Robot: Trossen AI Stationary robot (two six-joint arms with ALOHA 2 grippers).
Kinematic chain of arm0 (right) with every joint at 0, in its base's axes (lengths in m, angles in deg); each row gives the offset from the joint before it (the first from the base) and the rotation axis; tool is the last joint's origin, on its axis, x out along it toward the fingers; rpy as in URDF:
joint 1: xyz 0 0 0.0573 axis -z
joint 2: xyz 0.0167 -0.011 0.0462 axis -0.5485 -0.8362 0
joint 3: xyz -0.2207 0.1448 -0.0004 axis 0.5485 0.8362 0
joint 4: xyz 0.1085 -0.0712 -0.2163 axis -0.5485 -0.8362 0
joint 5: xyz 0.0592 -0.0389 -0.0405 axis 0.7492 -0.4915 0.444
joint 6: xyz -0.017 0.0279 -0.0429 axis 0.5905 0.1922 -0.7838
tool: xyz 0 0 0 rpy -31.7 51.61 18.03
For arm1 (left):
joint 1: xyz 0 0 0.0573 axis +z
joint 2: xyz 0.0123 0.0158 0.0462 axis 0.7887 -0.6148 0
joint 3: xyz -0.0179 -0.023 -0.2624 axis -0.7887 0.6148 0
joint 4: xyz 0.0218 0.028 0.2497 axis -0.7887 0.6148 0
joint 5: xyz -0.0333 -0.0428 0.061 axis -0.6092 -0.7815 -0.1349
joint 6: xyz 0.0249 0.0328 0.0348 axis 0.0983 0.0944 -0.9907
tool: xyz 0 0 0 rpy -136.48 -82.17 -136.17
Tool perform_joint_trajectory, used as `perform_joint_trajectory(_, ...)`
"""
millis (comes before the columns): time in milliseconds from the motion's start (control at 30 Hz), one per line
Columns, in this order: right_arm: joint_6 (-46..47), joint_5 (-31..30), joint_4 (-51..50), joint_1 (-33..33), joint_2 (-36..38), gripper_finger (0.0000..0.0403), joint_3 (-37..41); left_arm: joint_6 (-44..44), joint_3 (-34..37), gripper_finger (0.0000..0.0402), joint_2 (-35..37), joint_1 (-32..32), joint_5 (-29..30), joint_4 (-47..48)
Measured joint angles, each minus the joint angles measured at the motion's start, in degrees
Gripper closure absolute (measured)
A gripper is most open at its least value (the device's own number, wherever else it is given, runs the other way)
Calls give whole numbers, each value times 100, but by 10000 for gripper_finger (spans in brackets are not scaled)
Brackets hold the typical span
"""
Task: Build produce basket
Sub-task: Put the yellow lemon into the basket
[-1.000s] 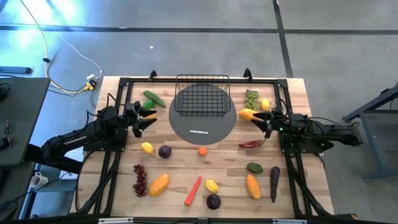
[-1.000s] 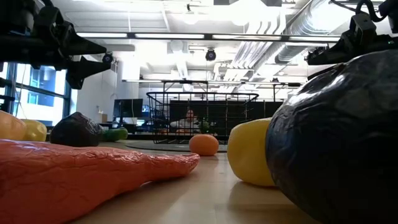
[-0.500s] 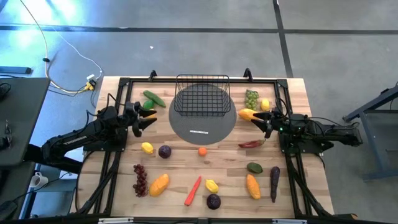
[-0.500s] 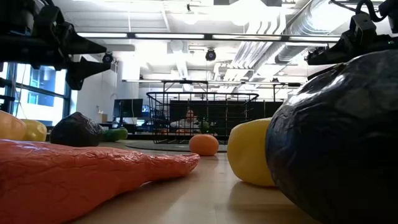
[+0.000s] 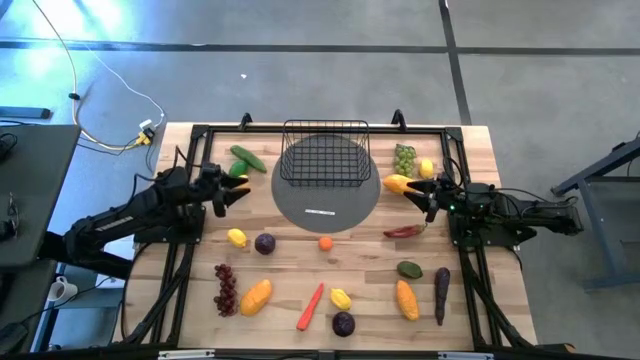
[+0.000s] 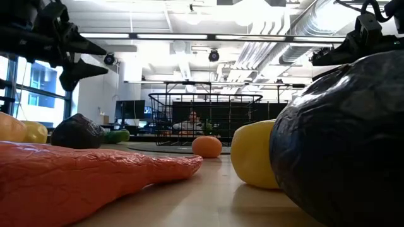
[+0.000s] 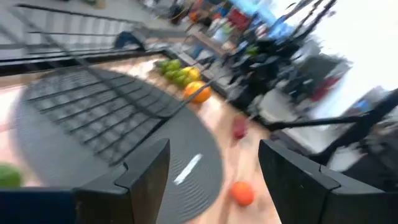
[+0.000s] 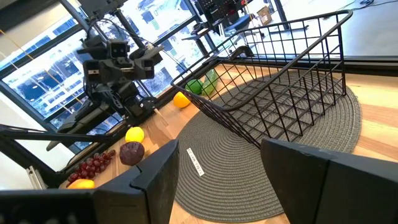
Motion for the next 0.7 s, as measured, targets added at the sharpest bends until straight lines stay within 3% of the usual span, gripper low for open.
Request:
perform_joint_trajectory(267,-1,0,-1,-1,0,194,1,-23,-1238,165,-1123,2,758,1330)
perform_joint_trajectory(700,-1,2,-1,1,0,194,-1,245,-3122,165,-3459,2,1402,3386)
